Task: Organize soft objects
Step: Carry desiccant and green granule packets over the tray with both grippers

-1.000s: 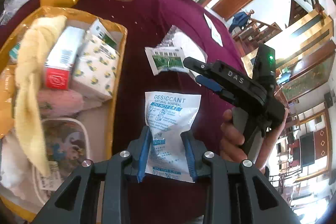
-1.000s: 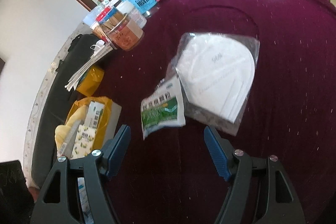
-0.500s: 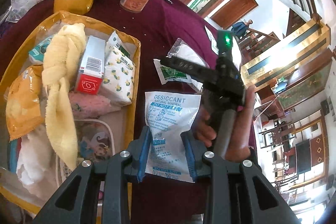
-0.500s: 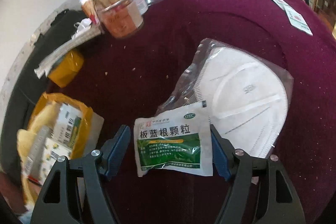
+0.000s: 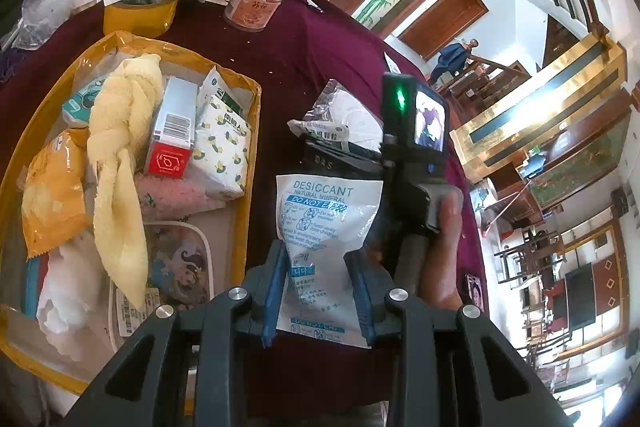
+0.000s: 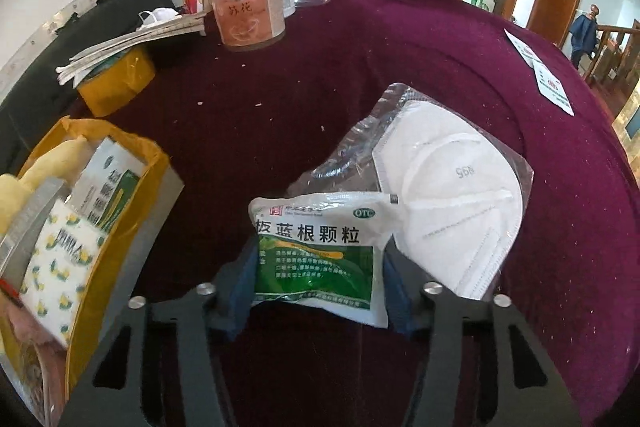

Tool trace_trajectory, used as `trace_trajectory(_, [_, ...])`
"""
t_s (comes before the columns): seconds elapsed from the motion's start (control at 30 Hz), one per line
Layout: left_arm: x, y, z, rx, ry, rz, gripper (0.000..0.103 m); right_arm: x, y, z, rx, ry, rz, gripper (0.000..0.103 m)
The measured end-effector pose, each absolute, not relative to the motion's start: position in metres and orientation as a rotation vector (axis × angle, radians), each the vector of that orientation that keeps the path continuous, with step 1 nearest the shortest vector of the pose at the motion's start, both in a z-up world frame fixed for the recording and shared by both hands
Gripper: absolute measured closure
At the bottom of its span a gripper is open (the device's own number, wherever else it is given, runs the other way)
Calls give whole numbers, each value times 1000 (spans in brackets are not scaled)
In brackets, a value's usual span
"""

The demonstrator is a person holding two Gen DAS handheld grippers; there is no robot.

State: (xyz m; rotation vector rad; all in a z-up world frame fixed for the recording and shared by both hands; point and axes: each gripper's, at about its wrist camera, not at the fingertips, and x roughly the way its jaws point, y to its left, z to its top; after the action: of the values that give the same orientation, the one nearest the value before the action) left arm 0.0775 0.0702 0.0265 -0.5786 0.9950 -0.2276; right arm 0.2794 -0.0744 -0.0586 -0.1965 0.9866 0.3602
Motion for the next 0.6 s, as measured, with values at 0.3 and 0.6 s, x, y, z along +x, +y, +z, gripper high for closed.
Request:
trace_trajectory(0.3, [78,68,27,-575,1001,-216,71,242,-101,-41,-86,956,441,55])
trace_trajectory(0.6, [62,96,28,-594,985,-142,71,186,-122,-37,45,949,590,55])
